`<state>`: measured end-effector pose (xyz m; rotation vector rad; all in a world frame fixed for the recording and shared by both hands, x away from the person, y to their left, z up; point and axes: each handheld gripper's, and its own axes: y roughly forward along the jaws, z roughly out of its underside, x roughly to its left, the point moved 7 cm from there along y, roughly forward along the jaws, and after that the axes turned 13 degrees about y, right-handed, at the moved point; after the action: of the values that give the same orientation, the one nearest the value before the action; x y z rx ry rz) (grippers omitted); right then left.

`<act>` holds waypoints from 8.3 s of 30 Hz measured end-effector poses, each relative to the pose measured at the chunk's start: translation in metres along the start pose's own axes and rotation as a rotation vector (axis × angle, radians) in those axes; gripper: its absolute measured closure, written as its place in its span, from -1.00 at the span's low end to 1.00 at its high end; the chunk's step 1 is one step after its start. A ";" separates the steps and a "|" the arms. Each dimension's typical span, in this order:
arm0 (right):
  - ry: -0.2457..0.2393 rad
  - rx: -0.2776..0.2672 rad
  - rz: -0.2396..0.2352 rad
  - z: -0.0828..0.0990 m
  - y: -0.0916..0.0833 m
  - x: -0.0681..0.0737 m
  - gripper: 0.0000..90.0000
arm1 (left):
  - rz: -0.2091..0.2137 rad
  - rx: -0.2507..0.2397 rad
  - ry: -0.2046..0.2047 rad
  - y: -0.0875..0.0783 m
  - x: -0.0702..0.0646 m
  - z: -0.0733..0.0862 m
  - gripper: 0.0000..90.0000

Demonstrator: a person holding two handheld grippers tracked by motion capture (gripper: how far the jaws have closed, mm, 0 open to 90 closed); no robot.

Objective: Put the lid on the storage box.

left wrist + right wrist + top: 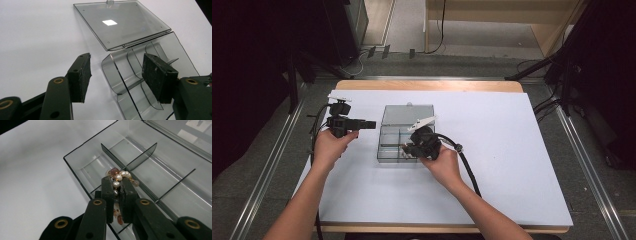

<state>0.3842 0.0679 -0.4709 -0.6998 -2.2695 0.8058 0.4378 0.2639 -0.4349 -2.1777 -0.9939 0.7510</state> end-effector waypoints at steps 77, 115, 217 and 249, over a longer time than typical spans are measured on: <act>0.028 0.083 0.039 0.009 0.024 -0.005 0.81 | -0.002 0.001 0.000 0.000 0.001 0.001 -0.09; 0.043 0.036 0.014 -0.002 0.005 -0.008 0.39 | -0.003 0.002 -0.001 0.000 0.002 0.001 -0.09; 0.381 -0.032 0.146 -0.056 -0.016 -0.137 -0.24 | -0.029 0.159 -0.057 0.066 0.033 -0.033 0.02; 0.676 0.134 0.143 -0.068 0.015 -0.147 0.17 | 0.031 0.249 -0.179 0.092 0.029 -0.036 0.20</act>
<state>0.5332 0.0076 -0.4942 -0.9136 -1.5599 0.6489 0.5203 0.2281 -0.4849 -1.9404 -0.9020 1.0406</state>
